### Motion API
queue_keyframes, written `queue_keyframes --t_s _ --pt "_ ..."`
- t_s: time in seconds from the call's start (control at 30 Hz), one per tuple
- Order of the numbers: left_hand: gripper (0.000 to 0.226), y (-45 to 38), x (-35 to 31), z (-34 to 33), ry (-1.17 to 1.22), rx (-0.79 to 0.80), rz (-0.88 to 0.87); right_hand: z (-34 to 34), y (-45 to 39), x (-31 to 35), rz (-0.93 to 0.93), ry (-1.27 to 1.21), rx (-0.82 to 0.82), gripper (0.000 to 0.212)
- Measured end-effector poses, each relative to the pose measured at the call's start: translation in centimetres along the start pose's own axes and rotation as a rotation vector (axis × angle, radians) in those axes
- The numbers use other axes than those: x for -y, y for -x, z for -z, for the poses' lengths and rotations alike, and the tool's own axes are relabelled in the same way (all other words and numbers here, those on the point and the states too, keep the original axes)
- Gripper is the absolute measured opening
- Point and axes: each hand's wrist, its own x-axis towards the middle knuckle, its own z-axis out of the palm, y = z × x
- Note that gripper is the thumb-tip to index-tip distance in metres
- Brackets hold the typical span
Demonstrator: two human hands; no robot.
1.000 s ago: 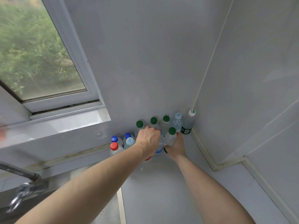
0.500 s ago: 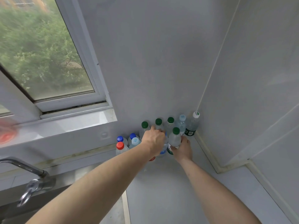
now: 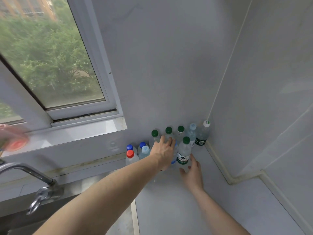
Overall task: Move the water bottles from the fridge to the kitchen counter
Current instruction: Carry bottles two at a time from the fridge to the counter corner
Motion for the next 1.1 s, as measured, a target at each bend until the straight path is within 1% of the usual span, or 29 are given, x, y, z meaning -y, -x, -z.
queue_keyframes --t_s 0.07,0.13,0.23,0.3,0.5,0.7,0.87,1.03,1.1 --pt "0.097 0.3 0.3 -0.4 0.004 -0.023 -0.02 0.2 1.4 -0.3 -0.023 -0.042 -0.005 0.079" --pt "0.089 0.8 0.5 -0.5 0.034 -0.044 -0.033 0.8 2.5 -0.1 -0.049 -0.09 -0.028 0.077" --pt "0.077 2.6 0.4 -0.9 0.115 -0.086 -0.047 2.3 4.2 0.2 -0.063 -0.147 -0.079 0.073" --pt "0.072 4.8 0.2 -1.4 0.184 -0.101 -0.049 3.5 5.7 0.3 -0.051 -0.164 -0.074 0.07" --pt "0.073 12.4 -0.8 -2.7 0.373 -0.095 -0.084 7.5 10.4 0.7 -0.059 -0.149 -0.036 0.063" --pt "0.069 19.0 0.2 -3.9 0.495 -0.087 -0.072 8.5 16.2 1.1 -0.012 -0.134 0.054 0.053" --pt "0.067 22.7 0.6 -5.0 0.611 -0.067 -0.078 9.2 21.1 1.4 -0.019 -0.059 0.04 0.051" --pt "0.065 24.2 0.9 -4.4 0.65 -0.098 -0.17 9.6 26.4 2.1 -0.077 -0.001 0.0 0.056" --pt "0.064 24.9 1.2 -4.3 0.643 -0.099 -0.235 9.4 28.7 2.6 -0.094 0.019 -0.036 0.056"
